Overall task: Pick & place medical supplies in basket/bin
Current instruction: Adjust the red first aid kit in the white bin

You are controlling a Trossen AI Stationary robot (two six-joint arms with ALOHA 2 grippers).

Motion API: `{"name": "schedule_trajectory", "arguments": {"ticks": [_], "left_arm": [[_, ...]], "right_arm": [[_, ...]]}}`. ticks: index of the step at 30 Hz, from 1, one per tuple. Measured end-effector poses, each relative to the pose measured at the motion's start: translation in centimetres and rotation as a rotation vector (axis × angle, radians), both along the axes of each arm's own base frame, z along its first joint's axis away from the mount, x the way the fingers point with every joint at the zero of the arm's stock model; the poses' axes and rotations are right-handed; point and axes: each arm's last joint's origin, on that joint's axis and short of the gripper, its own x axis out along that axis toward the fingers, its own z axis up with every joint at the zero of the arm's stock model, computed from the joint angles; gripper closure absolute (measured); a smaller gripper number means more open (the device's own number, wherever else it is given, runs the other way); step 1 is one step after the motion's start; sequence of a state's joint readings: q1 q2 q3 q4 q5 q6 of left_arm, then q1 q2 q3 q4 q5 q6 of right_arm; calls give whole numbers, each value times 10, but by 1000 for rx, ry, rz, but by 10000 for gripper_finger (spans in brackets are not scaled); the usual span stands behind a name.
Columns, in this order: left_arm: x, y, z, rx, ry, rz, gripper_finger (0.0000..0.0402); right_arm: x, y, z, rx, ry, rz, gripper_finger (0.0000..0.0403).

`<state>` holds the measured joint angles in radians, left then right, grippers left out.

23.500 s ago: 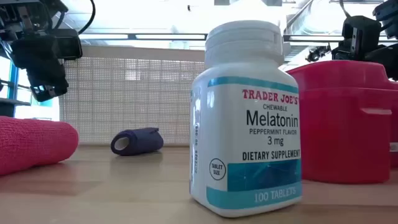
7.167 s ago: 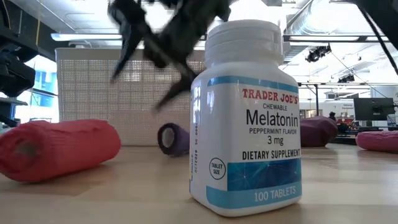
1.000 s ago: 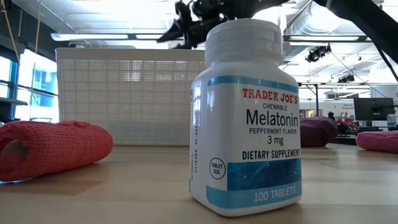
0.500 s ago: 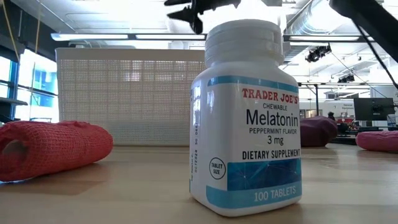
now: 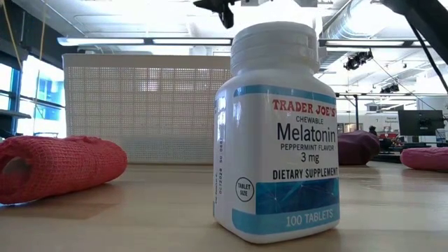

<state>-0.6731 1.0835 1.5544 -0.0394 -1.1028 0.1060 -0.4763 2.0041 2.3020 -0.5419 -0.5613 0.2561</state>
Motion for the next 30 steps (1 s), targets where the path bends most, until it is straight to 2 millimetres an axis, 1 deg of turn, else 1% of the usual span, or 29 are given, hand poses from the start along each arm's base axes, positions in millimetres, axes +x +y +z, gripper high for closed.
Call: {"name": "schedule_trajectory", "arguments": {"ticks": [3,7,10,12,15,18,20,24,27,30], "left_arm": [[18,14,-12,-82,-9,-103,277],[32,40,-12,-104,-53,-255,277],[40,62,-19,-120,-3,-246,277],[36,79,-29,-173,116,-170,277],[27,106,-48,-282,317,-8,277],[31,129,-69,-378,487,65,277],[40,145,-82,-437,584,98,277],[70,178,-113,-509,781,128,277],[91,206,-143,-561,942,175,277],[101,230,-173,-640,1113,217,277]], "right_arm": [[0,1,0,18,-2,28,263],[-7,6,5,38,10,71,263],[-19,12,12,14,38,81,263],[-30,17,17,-4,63,84,263],[-47,25,28,-54,91,66,263],[-68,34,41,-115,104,47,263],[-80,40,48,-155,108,29,263],[-99,48,59,-240,127,-9,263],[-109,51,62,-285,152,-27,263],[-115,54,60,-313,202,-41,263]]}}
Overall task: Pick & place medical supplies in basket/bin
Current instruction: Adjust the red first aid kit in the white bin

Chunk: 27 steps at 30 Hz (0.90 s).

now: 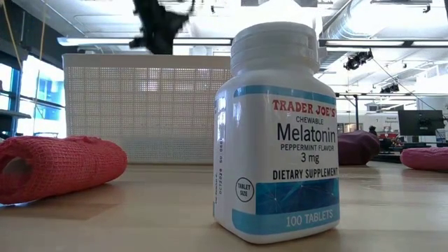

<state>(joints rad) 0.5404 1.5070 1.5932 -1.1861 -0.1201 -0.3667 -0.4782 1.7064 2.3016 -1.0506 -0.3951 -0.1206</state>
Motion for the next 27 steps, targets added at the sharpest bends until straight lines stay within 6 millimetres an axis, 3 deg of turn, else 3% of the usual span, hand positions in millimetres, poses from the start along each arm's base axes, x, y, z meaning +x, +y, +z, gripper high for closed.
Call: {"name": "schedule_trajectory", "arguments": {"ticks": [6,14,18,23,27], "left_arm": [[-2,31,-39,-106,286,-32,278],[3,45,-67,-110,569,-390,310],[2,47,-77,-129,717,-479,338],[-5,57,-86,-163,768,-516,380],[-21,69,-97,-224,787,-480,378]], "right_arm": [[-4,2,-6,5,68,9,263],[-4,0,-5,-50,75,-36,263],[-4,-1,-5,-64,83,-67,263],[-2,-3,-4,-68,66,-103,263],[0,-5,0,-88,24,-129,263]]}}
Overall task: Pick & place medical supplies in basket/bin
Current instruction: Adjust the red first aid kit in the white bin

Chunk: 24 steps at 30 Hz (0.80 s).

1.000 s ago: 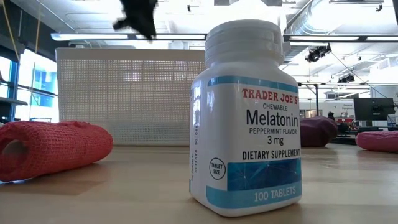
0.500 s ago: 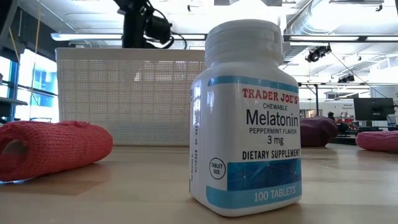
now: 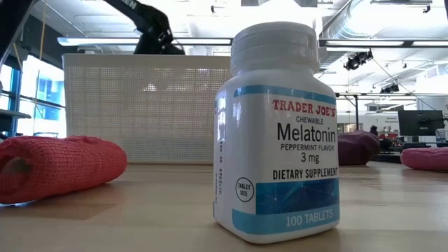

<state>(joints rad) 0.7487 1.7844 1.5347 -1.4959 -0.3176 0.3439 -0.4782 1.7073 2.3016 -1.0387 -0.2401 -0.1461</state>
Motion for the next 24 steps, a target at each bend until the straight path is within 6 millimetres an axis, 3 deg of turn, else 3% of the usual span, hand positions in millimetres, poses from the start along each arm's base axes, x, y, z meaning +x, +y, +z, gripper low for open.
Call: {"name": "schedule_trajectory", "arguments": {"ticks": [5,10,15,20,24], "left_arm": [[-17,14,-11,-27,16,29,347],[-22,19,-19,-41,-10,7,375],[-21,20,-28,-53,-31,-16,380],[-16,20,-34,-41,-79,-30,341],[-8,20,-35,-2,-120,-52,339]], "right_arm": [[2,-4,7,-35,-67,-25,263],[1,-9,12,-43,-118,-64,263],[-1,-13,13,-5,-143,-95,263],[-1,-14,13,-1,-142,-126,263],[-1,-14,13,5,-143,-136,263]]}}
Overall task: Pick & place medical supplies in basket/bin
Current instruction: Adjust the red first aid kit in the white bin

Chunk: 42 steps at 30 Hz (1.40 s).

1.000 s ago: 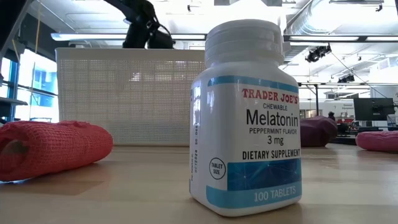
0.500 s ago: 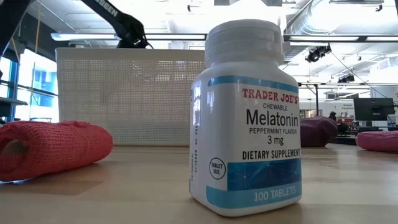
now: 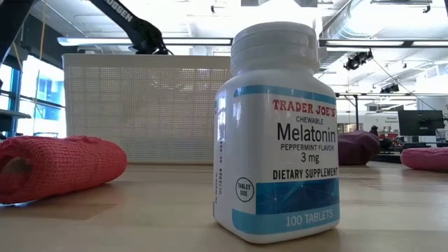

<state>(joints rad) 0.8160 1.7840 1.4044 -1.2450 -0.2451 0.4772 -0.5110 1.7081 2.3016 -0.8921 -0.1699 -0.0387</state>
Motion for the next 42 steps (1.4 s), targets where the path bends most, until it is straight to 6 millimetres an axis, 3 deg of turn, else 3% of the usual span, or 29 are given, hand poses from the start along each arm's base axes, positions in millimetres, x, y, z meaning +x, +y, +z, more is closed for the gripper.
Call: {"name": "schedule_trajectory", "arguments": {"ticks": [5,9,15,18,26,30,36,42], "left_arm": [[5,-1,0,19,-20,-11,378],[7,0,3,25,-47,15,379],[14,3,14,8,-158,30,331],[17,4,20,19,-178,22,327],[10,2,36,58,-57,44,379],[4,0,26,-38,-67,62,377],[0,-3,-5,-45,40,47,334],[8,0,-12,-14,-27,44,364]], "right_arm": [[0,0,0,15,-5,-5,263],[0,0,0,17,-2,-4,263],[0,0,-1,19,3,-4,263],[0,0,-1,21,8,-4,263],[-2,1,-5,41,47,-3,263],[-1,1,-6,34,53,0,263],[-1,1,-6,29,55,5,263],[-1,1,-6,21,58,8,263]]}}
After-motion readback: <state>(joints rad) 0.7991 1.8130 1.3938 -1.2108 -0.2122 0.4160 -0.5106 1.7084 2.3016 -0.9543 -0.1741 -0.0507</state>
